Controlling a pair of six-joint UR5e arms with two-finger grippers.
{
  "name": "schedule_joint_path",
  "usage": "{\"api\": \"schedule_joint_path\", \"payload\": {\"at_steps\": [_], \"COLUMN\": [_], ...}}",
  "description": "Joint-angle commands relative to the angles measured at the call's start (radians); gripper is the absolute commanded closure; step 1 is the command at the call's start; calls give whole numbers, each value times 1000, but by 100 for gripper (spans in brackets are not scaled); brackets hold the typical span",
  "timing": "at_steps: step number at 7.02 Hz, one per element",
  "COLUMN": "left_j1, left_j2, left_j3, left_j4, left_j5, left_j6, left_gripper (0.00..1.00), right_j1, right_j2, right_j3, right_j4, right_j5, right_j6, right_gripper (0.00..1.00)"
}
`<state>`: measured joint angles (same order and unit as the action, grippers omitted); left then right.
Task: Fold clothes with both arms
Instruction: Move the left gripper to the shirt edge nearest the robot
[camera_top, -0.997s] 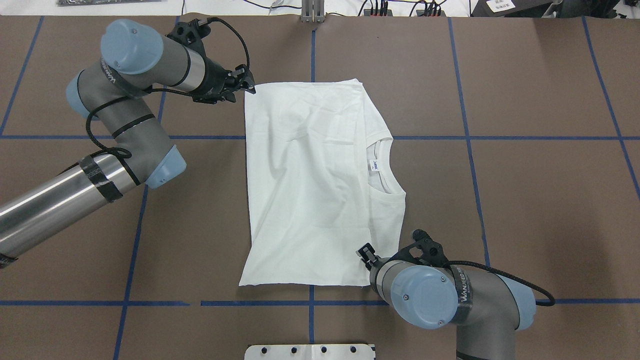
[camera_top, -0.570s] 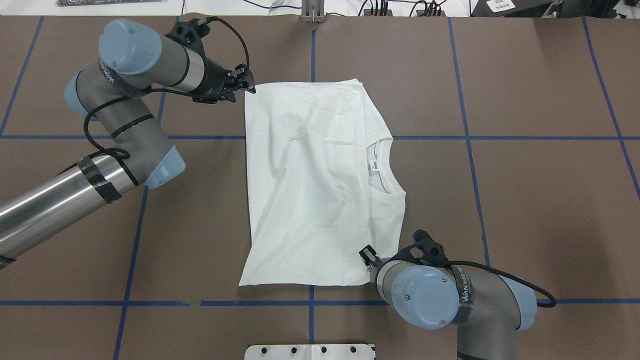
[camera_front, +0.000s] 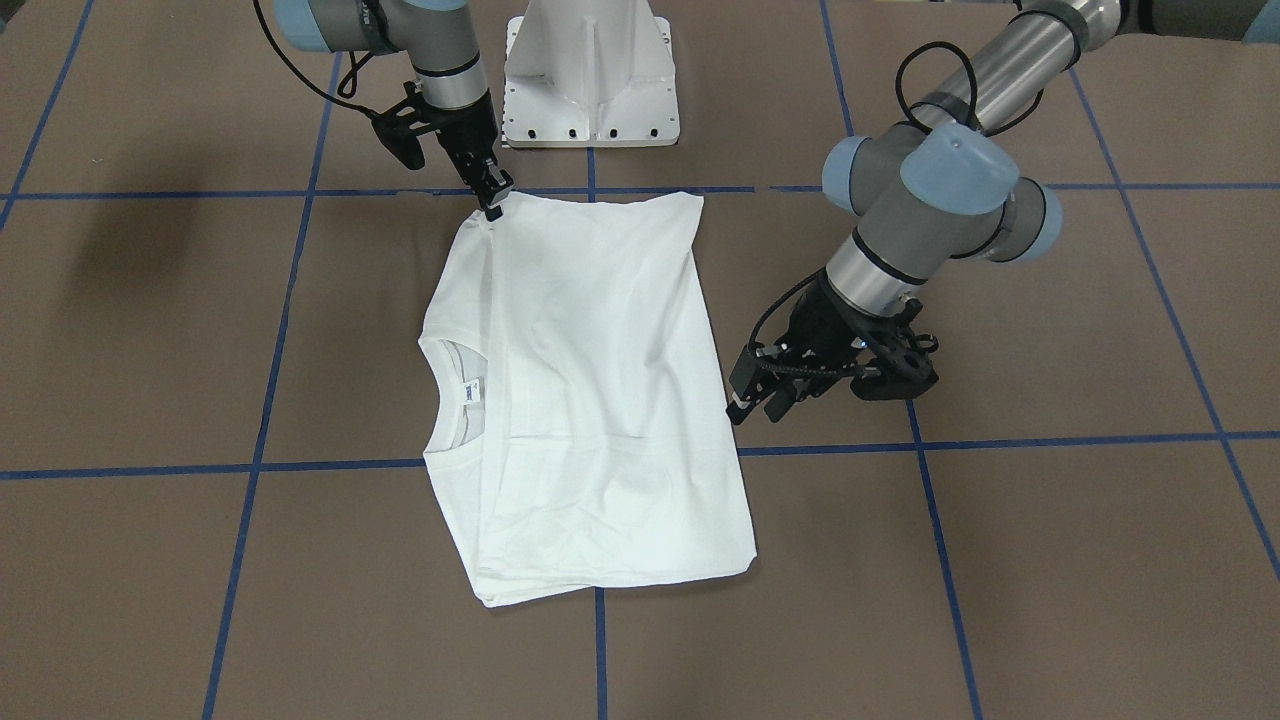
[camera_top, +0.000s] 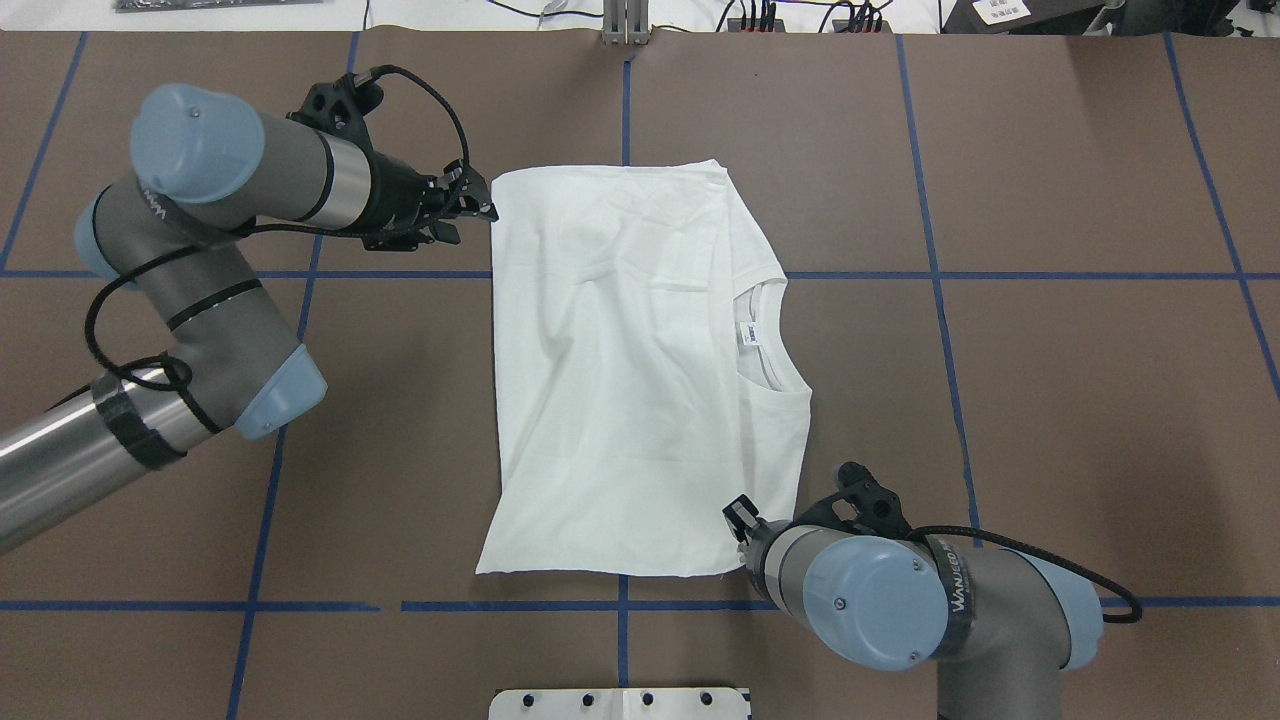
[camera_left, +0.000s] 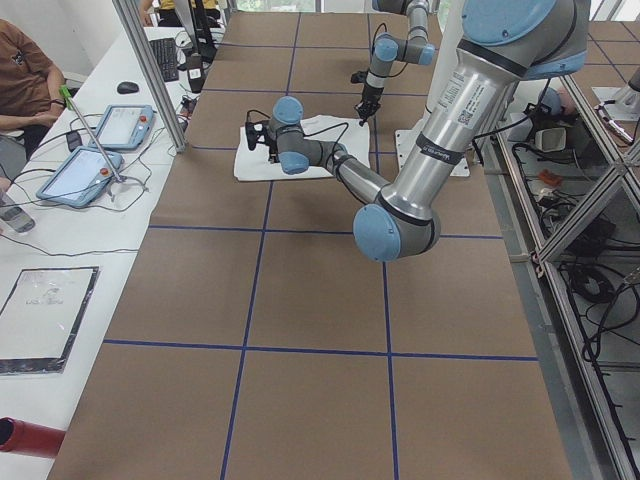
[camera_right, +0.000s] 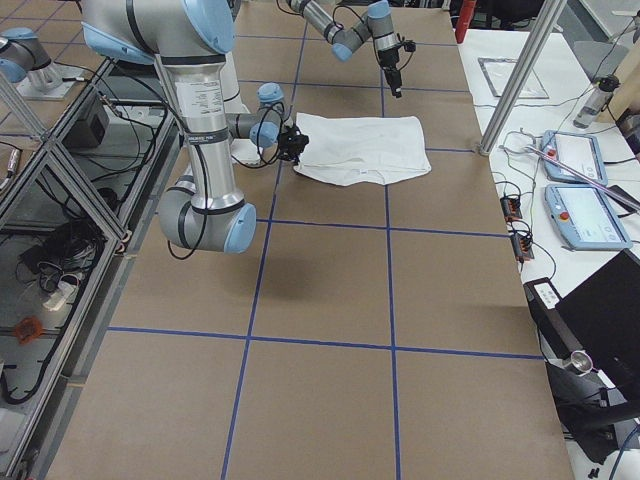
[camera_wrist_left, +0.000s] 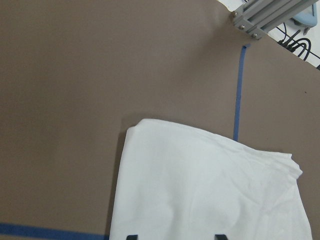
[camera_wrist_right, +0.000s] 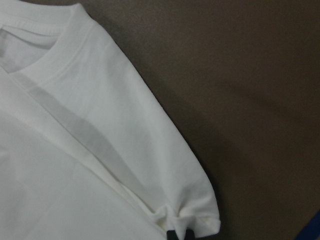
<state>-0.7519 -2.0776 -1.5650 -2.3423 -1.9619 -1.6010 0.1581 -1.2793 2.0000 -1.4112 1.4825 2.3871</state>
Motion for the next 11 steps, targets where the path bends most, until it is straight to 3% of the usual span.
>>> {"api": "schedule_joint_path", "payload": {"at_steps": [1,2,4,6,11], "left_j1": [128,214,389,445,545], "left_j2": [141,172,209,232,255], "left_j3": [-245,-318,-336,-343,-334], "left_j4": [36,113,185,187,210], "left_j5": [9,50,182,186,184], "left_j6": [-202,-280,-362,-497,-617], "left_gripper": [40,39,39,39,40], "right_j1": [-29,-41,-48,-48,-48], "right_j2": [-37,-38,-41,-51,-51], "right_j3": [42,45,46,69,77], "right_j4": [0,0,0,0,0], "right_j5": [5,5,5,5,5], "right_j6": [16,20,20,20,20], "right_gripper": [100,100,100,100,100]}}
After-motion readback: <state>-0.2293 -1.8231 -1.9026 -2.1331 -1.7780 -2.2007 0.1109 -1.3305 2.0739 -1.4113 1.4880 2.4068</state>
